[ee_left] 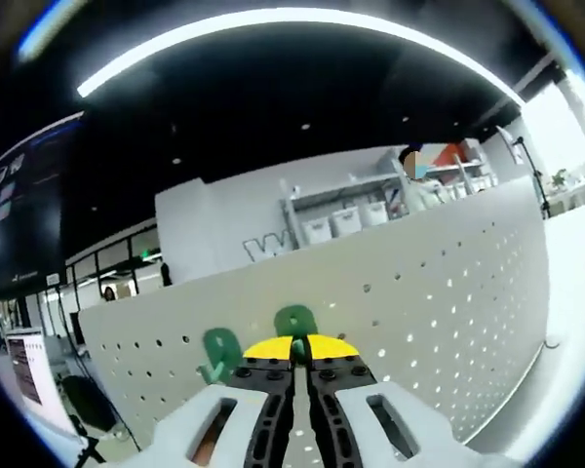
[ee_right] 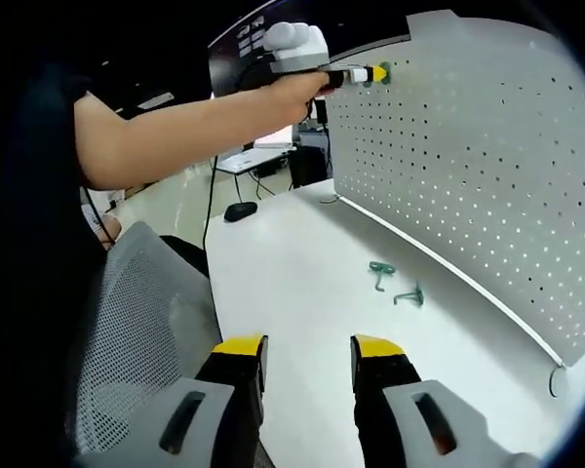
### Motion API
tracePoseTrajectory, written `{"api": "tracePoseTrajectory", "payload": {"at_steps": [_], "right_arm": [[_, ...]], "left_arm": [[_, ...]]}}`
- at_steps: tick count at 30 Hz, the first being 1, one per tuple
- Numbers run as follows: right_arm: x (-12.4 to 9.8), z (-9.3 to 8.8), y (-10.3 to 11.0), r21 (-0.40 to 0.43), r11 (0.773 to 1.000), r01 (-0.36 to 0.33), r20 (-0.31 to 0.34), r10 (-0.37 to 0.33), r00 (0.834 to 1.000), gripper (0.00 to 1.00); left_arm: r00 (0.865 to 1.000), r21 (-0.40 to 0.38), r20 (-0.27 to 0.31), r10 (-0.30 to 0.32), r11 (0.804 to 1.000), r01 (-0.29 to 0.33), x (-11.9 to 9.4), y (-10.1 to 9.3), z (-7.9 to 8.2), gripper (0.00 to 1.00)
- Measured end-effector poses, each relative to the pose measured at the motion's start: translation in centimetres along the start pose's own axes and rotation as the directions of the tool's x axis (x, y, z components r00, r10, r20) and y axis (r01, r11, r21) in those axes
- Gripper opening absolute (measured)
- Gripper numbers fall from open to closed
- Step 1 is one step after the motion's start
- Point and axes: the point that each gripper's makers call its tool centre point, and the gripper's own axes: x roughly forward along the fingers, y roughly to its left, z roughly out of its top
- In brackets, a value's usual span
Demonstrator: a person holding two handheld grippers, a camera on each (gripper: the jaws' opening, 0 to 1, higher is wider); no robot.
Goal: Insert the hook assembly into the mounting plate slot until the hook locks in place.
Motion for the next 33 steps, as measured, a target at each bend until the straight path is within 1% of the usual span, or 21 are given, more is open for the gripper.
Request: {"api": "tracePoseTrajectory", "payload": {"at_steps": [1, 2, 3, 6, 8, 11, 16, 19, 23, 26, 33], "right_arm": [[0.0, 0.0, 0.0, 0.001, 1.0, 0.0, 0.001, 0.0, 1.0, 0.33], [-0.1, 0.0, 0.0, 0.001, 1.0, 0.001, 0.0, -0.001, 1.0, 0.33], [-0.1, -0.1, 0.0, 0.0, 1.0, 0.002, -0.001, -0.002, 1.0, 0.33], [-0.2, -0.1, 0.0, -0.001, 1.0, 0.004, -0.002, -0.004, 1.0, 0.33], [-0.2, -0.1, 0.0, -0.002, 1.0, 0.004, -0.002, -0.004, 1.0, 0.32], [-0.2, -0.2, 0.1, -0.002, 1.0, 0.004, -0.003, -0.004, 1.0, 0.32], [-0.1, -0.2, 0.1, -0.005, 1.0, 0.003, -0.007, -0.003, 1.0, 0.32], [-0.1, -0.1, 0.1, -0.006, 1.0, 0.005, -0.005, -0.005, 1.0, 0.32], [-0.1, 0.0, 0.0, -0.01, 1.0, 0.006, -0.004, -0.006, 1.0, 0.32], [0.0, 0.0, 0.0, -0.013, 1.0, 0.006, -0.005, -0.006, 1.0, 0.32], [0.0, 0.2, -0.1, -0.017, 1.0, 0.009, -0.004, -0.009, 1.0, 0.32]], "left_arm": [[1.0, -0.006, -0.003, -0.002, 1.0, 0.002, 0.0, 0.0, -0.1, 0.03], [1.0, -0.02, -0.027, -0.014, 1.0, 0.014, 0.0, -0.1, -0.5, 0.03], [1.0, -0.035, -0.028, -0.013, 0.999, 0.012, 0.1, -0.1, -0.6, 0.03], [0.999, -0.014, -0.049, -0.015, 1.0, 0.014, -0.3, -0.3, -1.0, 0.03], [0.998, -0.034, -0.056, -0.017, 0.999, 0.015, -0.6, -0.3, -1.4, 0.05], [0.998, -0.041, -0.063, -0.022, 0.999, 0.019, -1.0, -0.4, -1.8, 0.09], [0.997, -0.059, -0.073, -0.026, 0.998, 0.022, -1.8, -0.2, -2.6, 0.12], [0.996, -0.065, -0.078, -0.032, 0.998, 0.027, -2.7, -0.3, -2.9, 0.14], [0.995, -0.062, -0.097, -0.039, 0.998, 0.033, -3.8, -0.3, -4.0, 0.15], [0.993, -0.075, -0.11, -0.044, 0.997, 0.036, -4.9, -0.3, -4.7, 0.16], [0.99, -0.088, -0.127, -0.064, 0.995, 0.053, -7.1, -0.7, -5.6, 0.17]]}}
